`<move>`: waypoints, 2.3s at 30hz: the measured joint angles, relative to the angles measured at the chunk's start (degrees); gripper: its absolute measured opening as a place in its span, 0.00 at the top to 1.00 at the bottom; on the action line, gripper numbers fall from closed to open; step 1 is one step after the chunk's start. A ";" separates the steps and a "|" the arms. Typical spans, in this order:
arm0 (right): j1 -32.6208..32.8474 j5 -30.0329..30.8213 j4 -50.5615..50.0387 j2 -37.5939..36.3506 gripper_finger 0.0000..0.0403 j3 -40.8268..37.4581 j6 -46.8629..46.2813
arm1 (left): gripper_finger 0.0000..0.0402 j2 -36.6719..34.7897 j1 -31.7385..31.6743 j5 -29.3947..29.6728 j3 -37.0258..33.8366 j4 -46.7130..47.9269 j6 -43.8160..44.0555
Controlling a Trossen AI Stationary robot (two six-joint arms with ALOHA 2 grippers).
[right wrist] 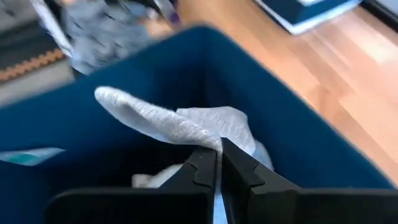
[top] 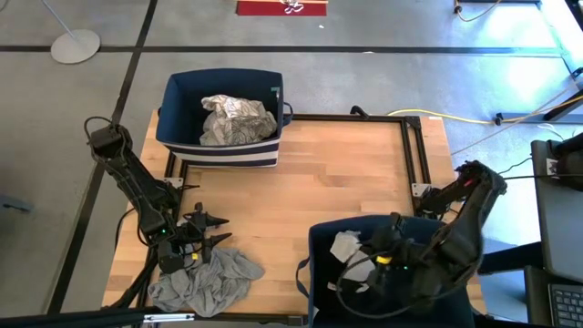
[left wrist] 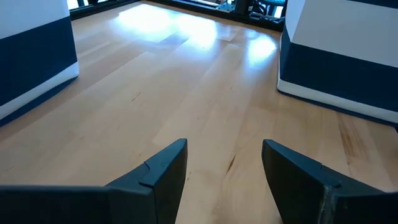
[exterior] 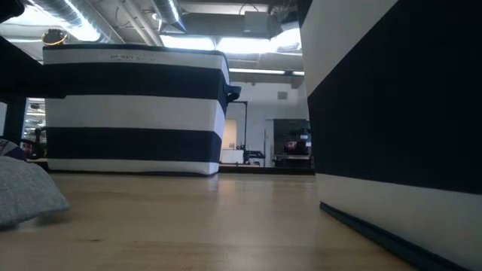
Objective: Sort clothes
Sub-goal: Put the gray boxer into the bottom blue laundry organizer, then put the gray striped socks into the bottom blue laundry organizer
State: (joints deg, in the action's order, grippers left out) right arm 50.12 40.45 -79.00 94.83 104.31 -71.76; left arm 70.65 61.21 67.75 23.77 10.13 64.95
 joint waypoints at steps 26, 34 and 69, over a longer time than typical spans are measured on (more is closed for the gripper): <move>-17.74 -43.14 -2.15 -0.22 0.53 -2.55 -2.77 | 0.51 0.02 0.00 0.00 0.00 -0.04 -0.24; -22.72 -33.76 0.21 -0.29 0.53 8.52 10.36 | 0.51 0.02 -0.01 0.00 0.00 -0.16 -0.20; -42.78 -32.72 55.50 27.12 0.53 9.47 81.30 | 0.51 -9.48 -9.21 -27.68 10.31 25.18 -3.84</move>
State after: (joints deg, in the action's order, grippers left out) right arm 7.34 7.73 -23.50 121.94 113.78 9.53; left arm 61.17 52.00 40.07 34.08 35.31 61.10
